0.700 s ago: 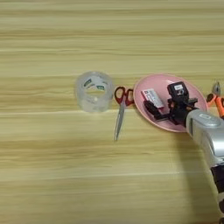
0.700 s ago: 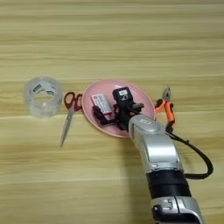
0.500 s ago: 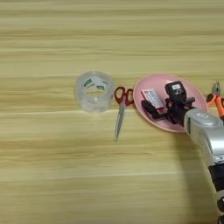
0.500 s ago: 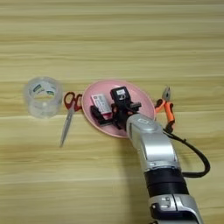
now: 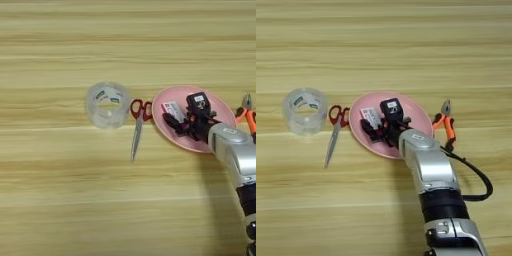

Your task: Move the objects on the table

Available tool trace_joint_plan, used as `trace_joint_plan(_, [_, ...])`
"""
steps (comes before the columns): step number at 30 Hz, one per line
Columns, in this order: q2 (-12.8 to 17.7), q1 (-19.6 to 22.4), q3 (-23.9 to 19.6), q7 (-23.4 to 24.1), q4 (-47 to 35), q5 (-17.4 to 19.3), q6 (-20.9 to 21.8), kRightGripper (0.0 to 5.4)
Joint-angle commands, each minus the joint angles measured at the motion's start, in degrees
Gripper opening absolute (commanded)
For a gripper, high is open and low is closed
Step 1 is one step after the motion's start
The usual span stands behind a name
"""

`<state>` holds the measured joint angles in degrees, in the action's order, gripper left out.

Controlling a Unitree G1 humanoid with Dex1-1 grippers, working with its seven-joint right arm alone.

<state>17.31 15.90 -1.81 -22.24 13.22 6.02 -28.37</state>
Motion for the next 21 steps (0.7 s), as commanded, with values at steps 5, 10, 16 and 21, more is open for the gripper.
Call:
trace_joint_plan(5, [0.82, 3.01, -0.3, 0.14, -1.98, -0.27, 0.87, 2.91])
trace_joint_plan(10, [0.87, 2.86, -0.57, 0.22, -2.77, -0.29, 0.8, 2.29])
trace_joint_plan(16, [1.1, 2.83, -1.14, 0.39, -3.97, -0.1, 0.7, 2.1])
trace_joint_plan(21, [1.72, 3.35, -2.81, 0.93, -6.46, 0.45, 0.37, 2.1])
